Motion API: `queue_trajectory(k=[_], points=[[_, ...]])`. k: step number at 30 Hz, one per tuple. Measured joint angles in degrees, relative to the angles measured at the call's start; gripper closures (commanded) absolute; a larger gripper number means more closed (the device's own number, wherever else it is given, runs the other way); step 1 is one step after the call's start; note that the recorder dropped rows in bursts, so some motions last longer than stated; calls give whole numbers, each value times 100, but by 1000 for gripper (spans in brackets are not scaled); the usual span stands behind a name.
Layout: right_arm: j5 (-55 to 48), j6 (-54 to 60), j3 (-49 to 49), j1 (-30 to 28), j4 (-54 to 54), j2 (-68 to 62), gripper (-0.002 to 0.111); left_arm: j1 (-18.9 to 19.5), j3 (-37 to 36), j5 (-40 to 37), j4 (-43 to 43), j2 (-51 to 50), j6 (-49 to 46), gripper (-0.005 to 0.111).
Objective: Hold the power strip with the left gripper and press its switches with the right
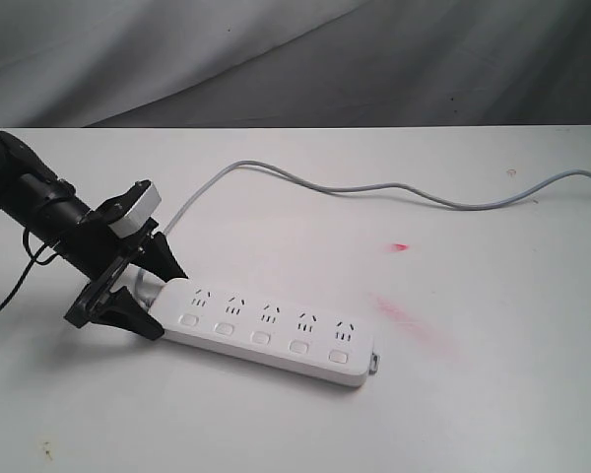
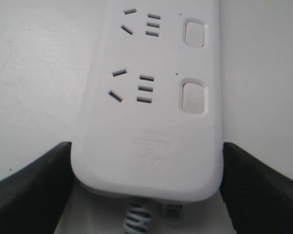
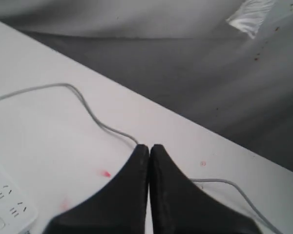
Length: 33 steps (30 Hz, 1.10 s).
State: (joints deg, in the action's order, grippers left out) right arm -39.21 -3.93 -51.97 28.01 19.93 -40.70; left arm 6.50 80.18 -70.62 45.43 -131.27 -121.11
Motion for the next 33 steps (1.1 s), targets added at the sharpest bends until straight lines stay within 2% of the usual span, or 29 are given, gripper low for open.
queue_trajectory(k=[8, 16, 33], points=[[-419, -228, 0, 0, 10, 1502, 108, 0, 0, 0, -10, 0, 0, 61], [-522, -228, 0, 0, 10, 2427, 108, 0, 0, 0, -10, 0, 0, 61], [-532, -228, 0, 0, 56, 2770, 108, 0, 0, 0, -10, 0, 0, 61]])
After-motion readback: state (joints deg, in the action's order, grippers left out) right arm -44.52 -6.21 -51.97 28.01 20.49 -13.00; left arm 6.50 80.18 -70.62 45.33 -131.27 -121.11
